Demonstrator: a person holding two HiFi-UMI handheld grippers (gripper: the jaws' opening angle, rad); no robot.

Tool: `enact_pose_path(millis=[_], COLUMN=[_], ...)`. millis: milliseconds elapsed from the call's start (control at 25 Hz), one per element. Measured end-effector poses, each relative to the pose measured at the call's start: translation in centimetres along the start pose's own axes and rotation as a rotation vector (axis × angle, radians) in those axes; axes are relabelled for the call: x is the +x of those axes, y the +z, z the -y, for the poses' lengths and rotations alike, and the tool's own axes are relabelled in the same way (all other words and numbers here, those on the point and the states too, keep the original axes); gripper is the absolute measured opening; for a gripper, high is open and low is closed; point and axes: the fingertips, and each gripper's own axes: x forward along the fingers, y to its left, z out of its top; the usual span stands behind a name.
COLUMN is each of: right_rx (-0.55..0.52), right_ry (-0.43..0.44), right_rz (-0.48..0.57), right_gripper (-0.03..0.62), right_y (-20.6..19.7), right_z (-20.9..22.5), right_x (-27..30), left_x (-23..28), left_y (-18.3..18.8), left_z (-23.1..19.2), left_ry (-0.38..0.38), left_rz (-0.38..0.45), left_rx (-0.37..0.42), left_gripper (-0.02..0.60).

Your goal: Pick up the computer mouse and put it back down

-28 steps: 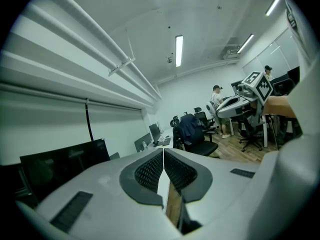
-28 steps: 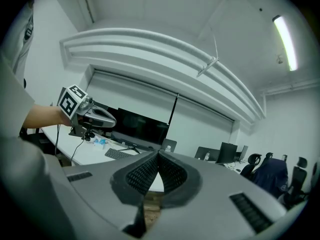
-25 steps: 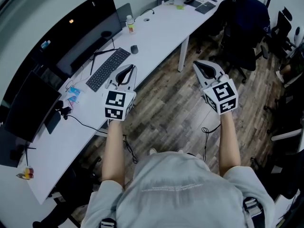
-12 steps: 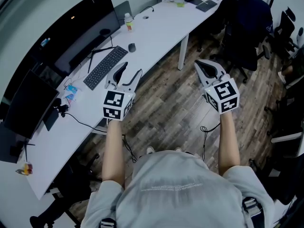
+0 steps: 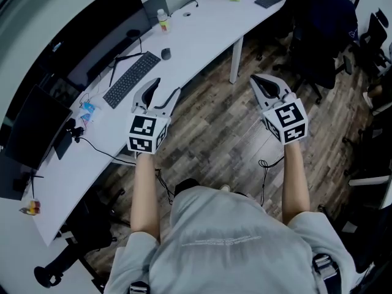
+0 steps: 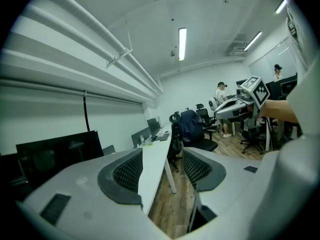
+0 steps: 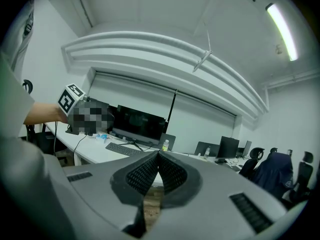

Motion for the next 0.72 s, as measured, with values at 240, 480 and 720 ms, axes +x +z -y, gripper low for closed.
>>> enact_pose_path(millis=[240,480,720], right_rx=[0.02,0.008,-0.047], right_ry=[-0.009,-0.049,-0.04], right_rz=[-0.01,-0.013,-0.037], right_gripper=[0.002,0.002,0.002], right_y=[-1.8,-2.4,-2.6], right_z=[2.2,4.8,6.2], right_x=[0.0,1.6,6.3], left_x=[1.6,4.3,8.7], left_y=[-0.6,-0.5,-1.8], left_z=[0.8,-0.6,-3.5], left_ry=[0.019,0.038,0.035], left_rz=[-0.023,0.0,0.0], left_rx=[-0.016,-0.032,-0.036], left_gripper=[0.244,0.244,0.242])
